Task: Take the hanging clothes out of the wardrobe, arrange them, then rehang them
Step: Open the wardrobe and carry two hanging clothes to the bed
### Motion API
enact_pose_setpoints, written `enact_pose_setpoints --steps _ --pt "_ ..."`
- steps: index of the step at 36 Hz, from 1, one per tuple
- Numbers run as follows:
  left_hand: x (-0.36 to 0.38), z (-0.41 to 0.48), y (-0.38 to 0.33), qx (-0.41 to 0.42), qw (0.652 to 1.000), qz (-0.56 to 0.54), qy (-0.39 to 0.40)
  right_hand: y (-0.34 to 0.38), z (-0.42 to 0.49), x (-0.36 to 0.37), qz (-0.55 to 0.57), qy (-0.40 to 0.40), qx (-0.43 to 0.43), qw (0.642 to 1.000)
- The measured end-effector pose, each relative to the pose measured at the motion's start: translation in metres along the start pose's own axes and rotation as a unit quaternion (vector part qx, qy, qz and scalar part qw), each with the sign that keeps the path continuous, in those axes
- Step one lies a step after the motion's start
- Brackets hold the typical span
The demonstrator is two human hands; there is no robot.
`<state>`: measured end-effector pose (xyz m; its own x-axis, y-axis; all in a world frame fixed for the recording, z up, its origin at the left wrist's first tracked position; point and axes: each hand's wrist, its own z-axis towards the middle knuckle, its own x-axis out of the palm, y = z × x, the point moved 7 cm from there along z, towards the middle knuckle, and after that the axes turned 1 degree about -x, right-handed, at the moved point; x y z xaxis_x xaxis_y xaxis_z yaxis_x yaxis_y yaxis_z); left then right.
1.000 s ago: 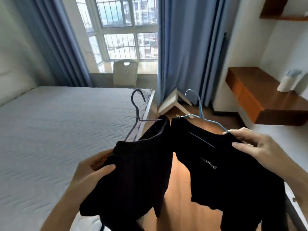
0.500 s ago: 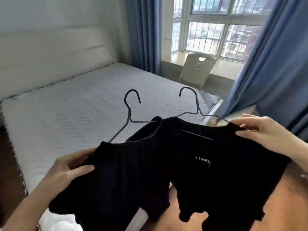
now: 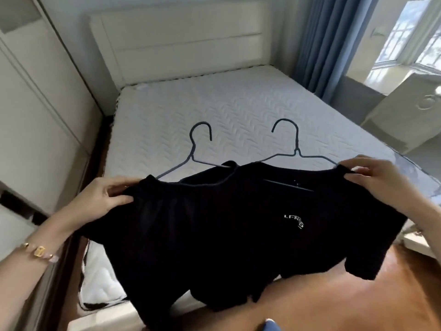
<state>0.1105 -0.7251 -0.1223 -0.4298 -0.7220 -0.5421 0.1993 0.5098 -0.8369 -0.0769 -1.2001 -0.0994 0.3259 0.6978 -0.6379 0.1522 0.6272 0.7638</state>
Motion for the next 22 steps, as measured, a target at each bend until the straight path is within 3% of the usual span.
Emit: enact_pose_setpoints --steps 7,13,22 --pt "0.0 0.018 0.036 -0.08 0.988 0.016 -0.131 -0.015 0.083 0.022 0.034 0.072 0.011 0.997" --pt "-0.02 0.034 0.073 -0.161 0.964 0.001 -0.21 -0.022 0.162 0.052 0.029 0.072 0.033 0.996" --pt "-0.072 0.148 0.151 -0.227 0.957 0.0 -0.181 -0.026 0.301 0.139 0.001 0.1 0.079 0.992"
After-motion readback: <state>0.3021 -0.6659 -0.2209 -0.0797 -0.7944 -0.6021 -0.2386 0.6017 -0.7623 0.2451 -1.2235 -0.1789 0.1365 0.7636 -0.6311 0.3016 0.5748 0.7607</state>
